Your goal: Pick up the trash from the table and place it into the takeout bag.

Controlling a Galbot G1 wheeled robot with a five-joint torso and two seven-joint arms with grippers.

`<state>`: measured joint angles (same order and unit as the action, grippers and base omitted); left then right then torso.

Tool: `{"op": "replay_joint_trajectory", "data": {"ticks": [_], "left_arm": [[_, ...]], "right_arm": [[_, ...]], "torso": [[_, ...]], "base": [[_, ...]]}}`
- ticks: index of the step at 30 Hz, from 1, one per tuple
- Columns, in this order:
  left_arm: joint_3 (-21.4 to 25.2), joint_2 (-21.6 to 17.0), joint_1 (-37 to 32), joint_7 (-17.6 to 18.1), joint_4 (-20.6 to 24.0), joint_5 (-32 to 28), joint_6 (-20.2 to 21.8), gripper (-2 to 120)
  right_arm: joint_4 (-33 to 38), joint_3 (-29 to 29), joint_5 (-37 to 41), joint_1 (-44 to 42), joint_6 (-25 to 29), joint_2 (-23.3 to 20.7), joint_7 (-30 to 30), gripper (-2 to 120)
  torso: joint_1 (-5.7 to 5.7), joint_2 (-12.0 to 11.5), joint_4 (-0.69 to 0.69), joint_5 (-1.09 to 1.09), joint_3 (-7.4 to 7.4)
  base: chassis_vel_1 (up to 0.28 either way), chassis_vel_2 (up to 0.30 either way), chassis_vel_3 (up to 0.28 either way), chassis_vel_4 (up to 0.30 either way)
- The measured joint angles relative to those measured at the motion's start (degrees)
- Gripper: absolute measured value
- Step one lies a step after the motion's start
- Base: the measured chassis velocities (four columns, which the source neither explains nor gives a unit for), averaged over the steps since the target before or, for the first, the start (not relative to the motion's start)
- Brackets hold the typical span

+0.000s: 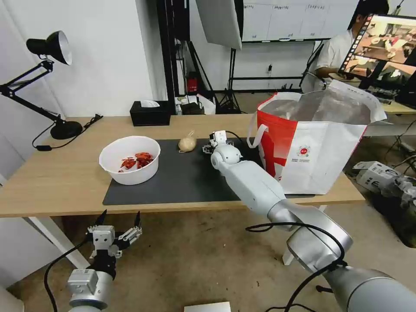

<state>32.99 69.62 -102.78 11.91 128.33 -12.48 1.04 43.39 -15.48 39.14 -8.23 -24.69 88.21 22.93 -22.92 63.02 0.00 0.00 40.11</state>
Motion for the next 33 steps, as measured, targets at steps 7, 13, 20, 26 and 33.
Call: {"op": "replay_joint_trajectory", "data": {"ticks": [7, 13, 20, 26, 33], "left_arm": [[-0.1, 0.1, 0.0, 0.0, -0.1, 0.0, 0.0, 100], [-0.1, 0.1, 0.0, 0.0, -0.1, 0.0, 0.0, 100], [-0.2, 0.1, 0.1, 0.0, -0.4, 0.0, 0.0, 100], [-0.3, -0.1, 0.3, 0.0, -0.5, 0.0, 0.0, 100], [-0.4, -0.2, 0.5, 0.0, -0.6, -0.3, 0.0, 100]], "right_arm": [[-0.9, 0.2, -0.3, 0.2, 0.9, 0.0, -1.0, 80], [-1.1, 0.3, -0.4, 0.2, 1.1, 0.0, -1.4, 62], [-0.4, 0.5, -0.5, -0.7, 1.2, 0.0, -1.5, 31], [0.3, 0.6, -0.4, -1.3, 1.4, -0.3, -1.4, 12], [7.4, 0.5, -2.1, -3.8, 5.1, -3.0, 0.6, 0]], "torso": [[0.00, 0.0, 0.00, 0.00, 0.00], [0.00, 0.0, 0.00, 0.00, 0.00], [0.01, 0.0, 0.01, 0.00, -0.01], [0.01, 0.0, 0.02, 0.00, -0.01], [-0.01, 0.0, -0.01, 0.00, 0.00]], "base": [[0.000, 0.000, 0.000, 0.000], [0.000, 0.000, 0.000, 0.000], [0.000, 0.000, 0.000, 0.000], [0.000, 0.000, 0.000, 0.000], [0.000, 0.000, 0.000, 0.000]]}}
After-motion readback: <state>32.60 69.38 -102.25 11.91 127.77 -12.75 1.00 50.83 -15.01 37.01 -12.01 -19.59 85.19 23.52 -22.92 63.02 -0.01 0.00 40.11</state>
